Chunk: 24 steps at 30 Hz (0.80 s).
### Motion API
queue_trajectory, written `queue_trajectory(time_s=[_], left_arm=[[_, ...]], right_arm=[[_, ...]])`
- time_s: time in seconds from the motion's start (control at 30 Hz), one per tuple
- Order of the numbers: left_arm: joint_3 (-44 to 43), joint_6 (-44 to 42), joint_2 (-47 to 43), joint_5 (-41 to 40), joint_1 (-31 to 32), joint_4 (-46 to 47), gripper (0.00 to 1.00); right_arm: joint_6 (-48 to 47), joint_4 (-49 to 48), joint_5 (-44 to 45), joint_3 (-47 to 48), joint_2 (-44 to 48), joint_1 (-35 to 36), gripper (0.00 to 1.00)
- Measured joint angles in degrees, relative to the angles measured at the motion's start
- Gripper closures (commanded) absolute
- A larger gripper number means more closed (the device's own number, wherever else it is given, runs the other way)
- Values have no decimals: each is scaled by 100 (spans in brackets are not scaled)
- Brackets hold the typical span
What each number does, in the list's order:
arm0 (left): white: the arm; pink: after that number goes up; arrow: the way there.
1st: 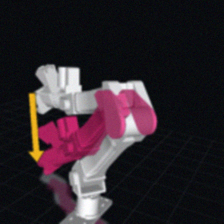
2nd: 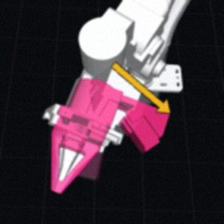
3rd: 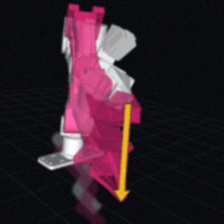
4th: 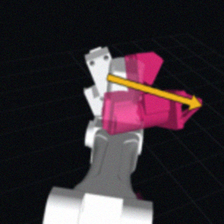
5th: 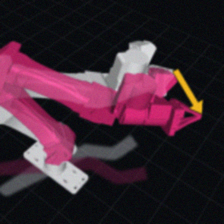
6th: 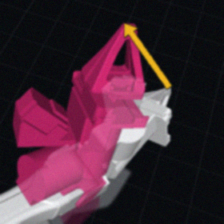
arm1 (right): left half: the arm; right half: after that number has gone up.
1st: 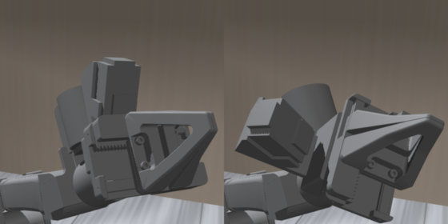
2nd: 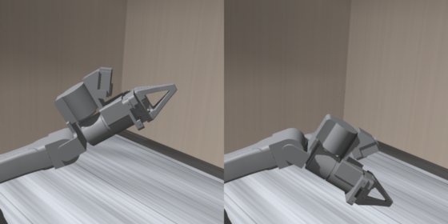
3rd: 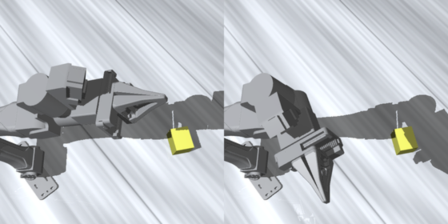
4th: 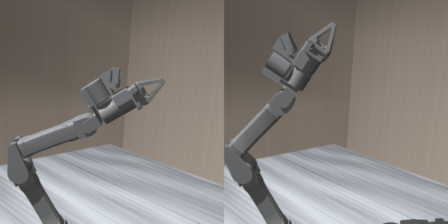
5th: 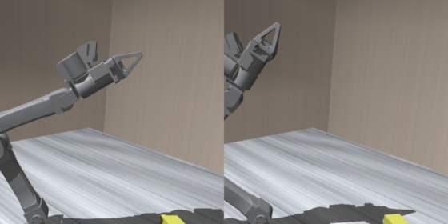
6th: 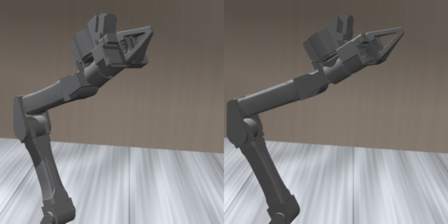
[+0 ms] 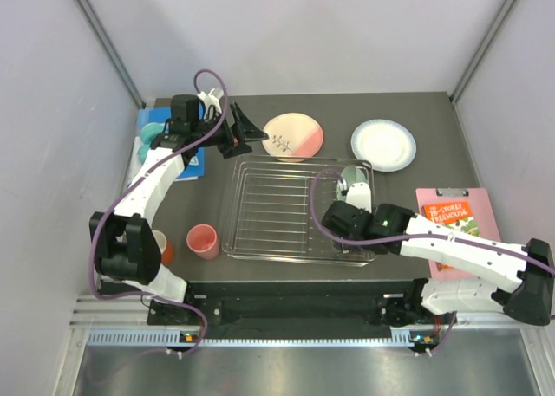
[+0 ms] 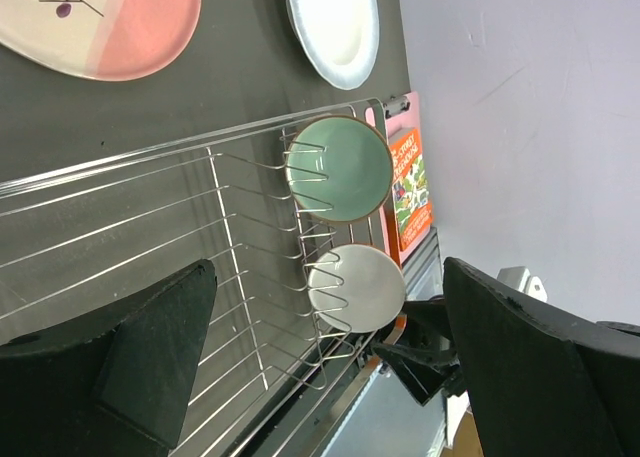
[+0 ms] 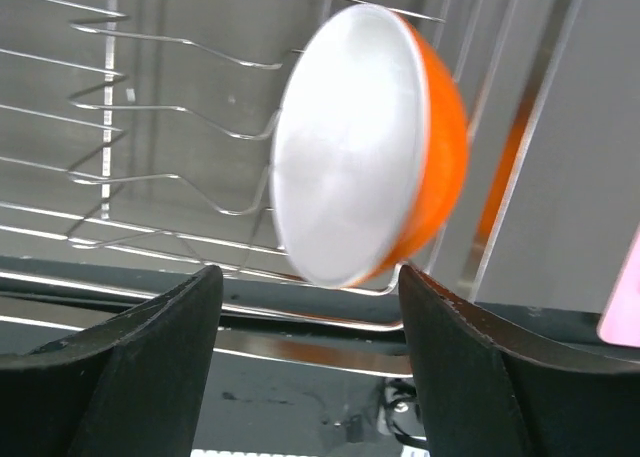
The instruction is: Load the mixed dishes into the dish rack
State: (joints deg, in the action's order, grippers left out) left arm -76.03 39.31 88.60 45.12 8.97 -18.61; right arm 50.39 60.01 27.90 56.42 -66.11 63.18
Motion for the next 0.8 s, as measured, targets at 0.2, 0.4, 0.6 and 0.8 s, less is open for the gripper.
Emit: queue_trajectory(time_s=[0.2, 0.4, 0.6, 0.8], left_arm=[[103, 136, -26, 7, 0, 245, 1], [186, 216, -48, 42, 0, 365, 1], [72, 162, -39, -4, 0, 197, 1], [-802, -61, 264, -170, 2, -170, 1]], right_arm=[[17, 341, 223, 50, 2, 2, 25], [-50, 715, 358, 1025, -28, 4, 16], [-249, 807, 981, 2256, 48, -321, 12], [-1043, -286, 1084, 1384, 754, -2892, 12]])
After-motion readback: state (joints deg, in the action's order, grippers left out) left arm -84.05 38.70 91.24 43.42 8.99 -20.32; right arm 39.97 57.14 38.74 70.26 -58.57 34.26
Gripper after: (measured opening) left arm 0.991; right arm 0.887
